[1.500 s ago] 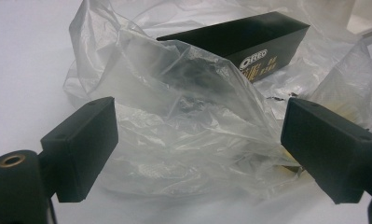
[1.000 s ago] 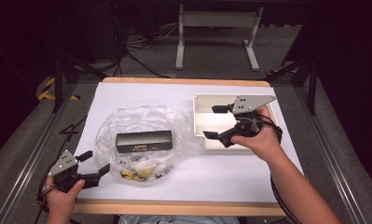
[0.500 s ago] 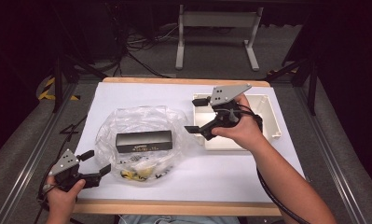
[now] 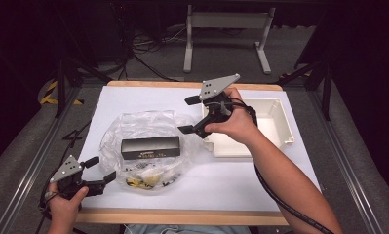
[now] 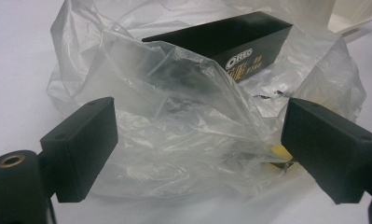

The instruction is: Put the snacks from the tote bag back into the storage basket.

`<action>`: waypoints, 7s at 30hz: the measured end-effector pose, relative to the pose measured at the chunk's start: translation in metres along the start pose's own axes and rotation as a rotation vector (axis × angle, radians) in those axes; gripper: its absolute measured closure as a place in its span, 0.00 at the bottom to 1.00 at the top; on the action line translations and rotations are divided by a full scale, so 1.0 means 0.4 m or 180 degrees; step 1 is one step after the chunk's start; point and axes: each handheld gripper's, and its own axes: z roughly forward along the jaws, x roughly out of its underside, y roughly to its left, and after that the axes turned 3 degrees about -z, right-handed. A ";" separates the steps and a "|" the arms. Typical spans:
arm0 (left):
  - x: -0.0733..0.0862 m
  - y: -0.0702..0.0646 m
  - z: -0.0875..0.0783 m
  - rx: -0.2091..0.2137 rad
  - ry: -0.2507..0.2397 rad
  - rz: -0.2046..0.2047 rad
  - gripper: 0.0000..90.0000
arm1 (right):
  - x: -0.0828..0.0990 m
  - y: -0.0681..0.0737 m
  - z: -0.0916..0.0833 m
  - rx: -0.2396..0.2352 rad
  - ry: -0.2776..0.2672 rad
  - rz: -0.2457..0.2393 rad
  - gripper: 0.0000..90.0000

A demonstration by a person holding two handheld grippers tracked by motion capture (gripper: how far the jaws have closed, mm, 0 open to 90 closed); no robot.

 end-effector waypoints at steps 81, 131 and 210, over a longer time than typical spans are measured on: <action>-0.002 0.005 -0.001 0.0023 -0.0036 0.0001 0.13 | 0.198 -0.028 0.425 -0.0646 0.0418 -0.0113 0.35; -0.001 0.007 -0.005 0.0024 -0.0052 -0.0006 0.13 | 0.136 -0.028 0.424 -0.0766 0.0876 -0.0240 0.48; 0.001 0.009 -0.001 -0.0022 -0.0016 -0.0030 0.13 | -0.048 -0.077 0.019 -0.0338 0.0748 -0.0472 0.48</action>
